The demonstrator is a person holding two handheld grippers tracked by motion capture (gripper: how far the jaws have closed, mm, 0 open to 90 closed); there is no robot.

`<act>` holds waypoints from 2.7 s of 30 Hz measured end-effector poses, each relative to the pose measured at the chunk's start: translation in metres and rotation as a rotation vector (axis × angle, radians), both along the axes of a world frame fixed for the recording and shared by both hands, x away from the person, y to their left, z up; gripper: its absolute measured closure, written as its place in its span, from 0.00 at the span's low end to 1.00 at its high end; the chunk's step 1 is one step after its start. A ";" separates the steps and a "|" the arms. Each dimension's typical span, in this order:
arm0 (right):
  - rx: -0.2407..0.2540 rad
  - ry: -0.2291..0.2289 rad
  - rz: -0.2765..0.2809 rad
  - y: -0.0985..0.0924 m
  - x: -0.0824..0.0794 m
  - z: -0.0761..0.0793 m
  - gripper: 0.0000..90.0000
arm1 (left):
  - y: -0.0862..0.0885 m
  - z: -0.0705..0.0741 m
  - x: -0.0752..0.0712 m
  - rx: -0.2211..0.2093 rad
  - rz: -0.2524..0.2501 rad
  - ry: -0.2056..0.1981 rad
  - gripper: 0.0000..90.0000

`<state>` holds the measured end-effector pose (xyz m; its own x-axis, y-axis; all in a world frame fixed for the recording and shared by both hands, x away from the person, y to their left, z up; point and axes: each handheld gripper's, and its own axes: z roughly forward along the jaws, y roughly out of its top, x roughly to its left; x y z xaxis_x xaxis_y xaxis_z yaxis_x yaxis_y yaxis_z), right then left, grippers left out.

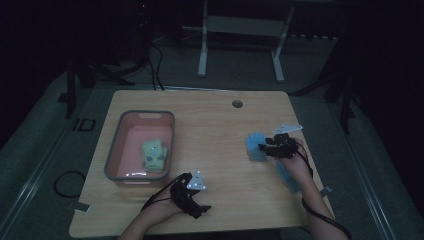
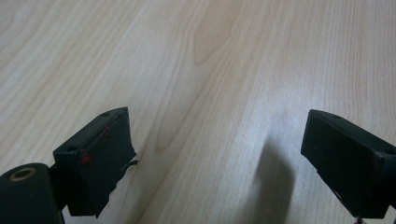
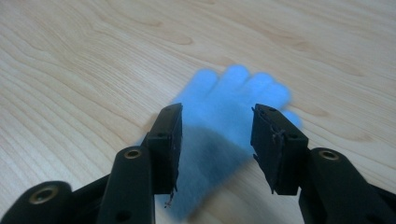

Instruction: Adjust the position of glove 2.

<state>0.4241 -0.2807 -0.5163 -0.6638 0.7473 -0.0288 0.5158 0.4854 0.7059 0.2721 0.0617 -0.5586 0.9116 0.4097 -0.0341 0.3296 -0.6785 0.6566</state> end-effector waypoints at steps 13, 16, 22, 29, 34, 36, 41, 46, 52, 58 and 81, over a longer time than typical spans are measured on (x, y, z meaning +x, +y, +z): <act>-0.025 0.069 0.004 0.010 0.021 -0.029 0.63 | 0.005 0.000 0.001 -0.017 0.005 -0.016 0.10; -0.030 0.059 0.001 0.011 0.020 -0.030 0.67 | 0.006 0.000 0.001 -0.029 0.010 -0.015 0.10; -0.049 0.075 0.004 0.018 0.016 -0.027 0.89 | 0.009 0.000 0.002 -0.061 0.030 -0.018 0.10; 0.034 0.067 0.051 0.028 0.004 -0.009 0.92 | 0.012 0.000 0.002 -0.086 0.038 -0.052 0.10; 0.084 0.053 0.073 0.041 -0.012 0.013 0.92 | 0.013 0.000 0.002 -0.102 0.045 -0.059 0.10; 0.083 0.043 0.081 0.048 -0.022 0.020 0.93 | 0.013 0.000 0.002 -0.094 0.042 -0.064 0.10; 0.079 0.026 0.092 0.063 -0.043 0.030 0.93 | 0.015 -0.001 0.003 -0.108 0.050 -0.057 0.10; 0.100 0.017 0.112 0.071 -0.063 0.035 0.93 | 0.018 0.000 0.004 -0.127 0.054 -0.068 0.10; 0.085 0.021 0.103 0.083 -0.086 0.027 0.93 | 0.018 0.000 0.003 -0.134 0.054 -0.079 0.10; 0.042 0.034 0.081 0.094 -0.095 0.009 0.93 | 0.019 0.000 0.002 -0.147 0.049 -0.080 0.10; -0.004 0.054 0.082 0.085 -0.081 -0.021 0.75 | 0.019 -0.002 0.002 -0.142 0.047 -0.073 0.10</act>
